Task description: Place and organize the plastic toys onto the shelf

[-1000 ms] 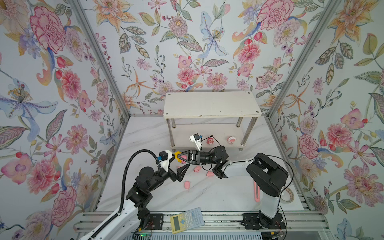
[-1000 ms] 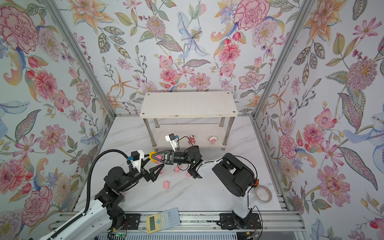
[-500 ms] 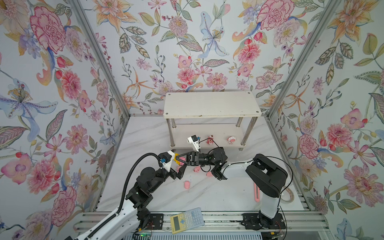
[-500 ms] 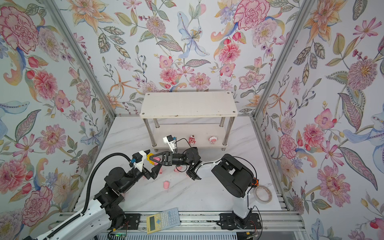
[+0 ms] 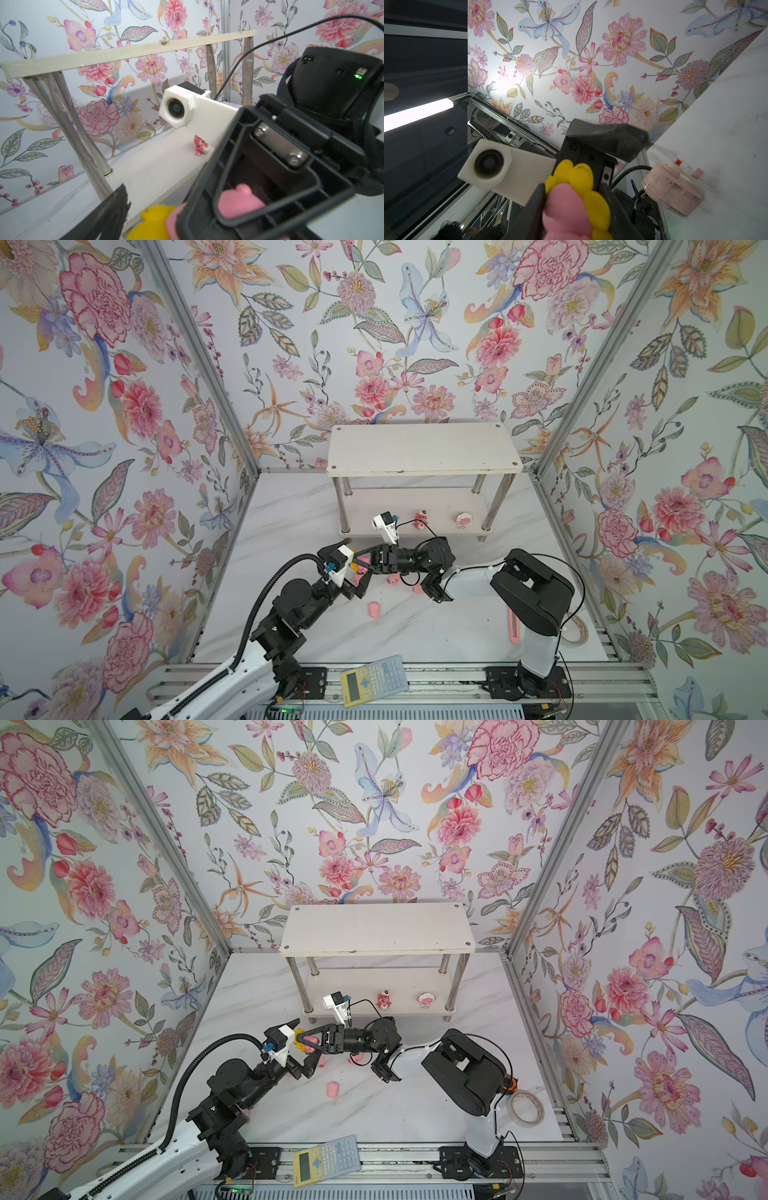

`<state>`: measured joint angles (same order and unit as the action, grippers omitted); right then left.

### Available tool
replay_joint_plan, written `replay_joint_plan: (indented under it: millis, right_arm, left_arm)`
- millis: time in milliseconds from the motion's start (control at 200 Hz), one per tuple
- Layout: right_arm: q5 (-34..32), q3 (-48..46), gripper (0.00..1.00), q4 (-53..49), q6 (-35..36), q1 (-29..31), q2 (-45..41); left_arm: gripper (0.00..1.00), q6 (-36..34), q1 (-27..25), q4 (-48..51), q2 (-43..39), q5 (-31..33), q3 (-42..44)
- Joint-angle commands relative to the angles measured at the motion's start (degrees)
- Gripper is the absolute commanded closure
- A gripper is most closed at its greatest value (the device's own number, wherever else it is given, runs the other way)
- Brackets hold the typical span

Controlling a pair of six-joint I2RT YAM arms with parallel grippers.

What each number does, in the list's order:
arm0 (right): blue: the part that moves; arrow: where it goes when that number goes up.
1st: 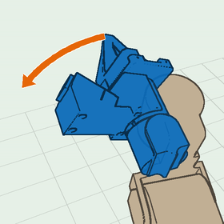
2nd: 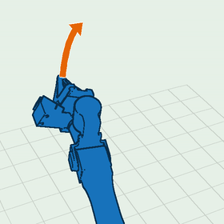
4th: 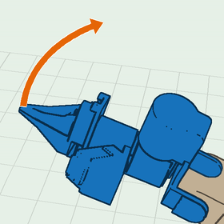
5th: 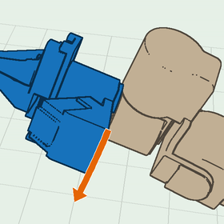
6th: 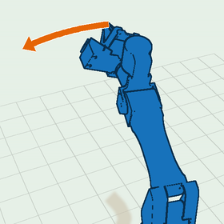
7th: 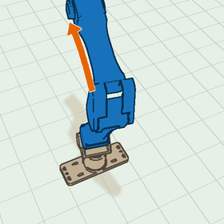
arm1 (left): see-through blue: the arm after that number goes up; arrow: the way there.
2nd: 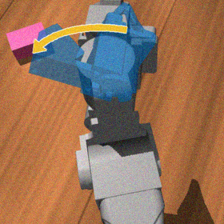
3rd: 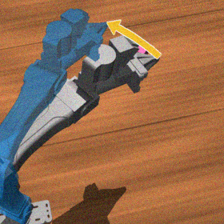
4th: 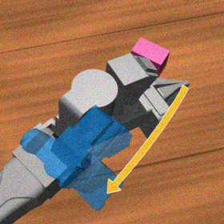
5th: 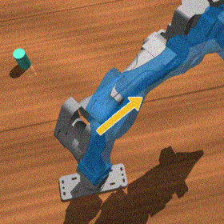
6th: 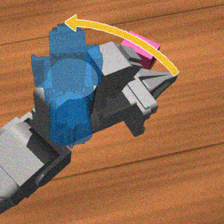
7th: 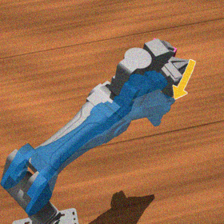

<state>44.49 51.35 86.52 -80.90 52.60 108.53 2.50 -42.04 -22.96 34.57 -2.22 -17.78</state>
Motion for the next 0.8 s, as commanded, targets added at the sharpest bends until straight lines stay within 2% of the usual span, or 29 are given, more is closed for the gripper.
replay_joint_plan:
  millis: [0, 230, 315, 435, 500, 545, 641, 796]
  right_arm:
    - [6.82, -0.39, 0.88, 4.15, -1.20, 1.54, 1.89]
    - [5.81, -1.13, 0.83, 4.39, -1.20, 1.14, 2.60]
    - [5.52, -1.65, 0.73, 4.36, -1.02, 0.85, 2.74]
    - [5.18, -2.21, 0.59, 4.35, -0.76, 0.31, 3.01]
    - [4.46, -2.87, 0.45, 4.51, -0.68, -0.22, 3.09]
    - [3.68, -3.74, 0.39, 4.53, -0.55, -0.67, 2.94]
    - [1.23, -6.43, 0.31, 3.73, 0.72, -2.32, 2.25]
    - [-1.53, -11.35, 0.26, -1.50, 5.53, -5.02, -0.66]
  left_arm:
    - [0.20, 0.49, 0.56, -4.64, 0.07, 7.36, -3.15]
    - [0.53, 0.13, -1.01, -4.81, 1.73, 8.72, -3.84]
    - [0.63, -0.13, -1.20, -3.92, 1.82, 9.39, -4.27]
    - [0.70, -0.39, -1.28, -2.85, 1.75, 10.36, -4.61]
    - [0.72, -0.48, -1.38, -2.54, 1.44, 11.27, -4.62]
    - [0.73, -0.62, -1.38, -2.19, 1.21, 12.07, -4.54]
    - [0.75, -1.00, -1.38, -1.05, 0.55, 14.36, -4.50]
    - [0.77, -1.39, -1.46, 1.25, 0.28, 18.52, -4.37]
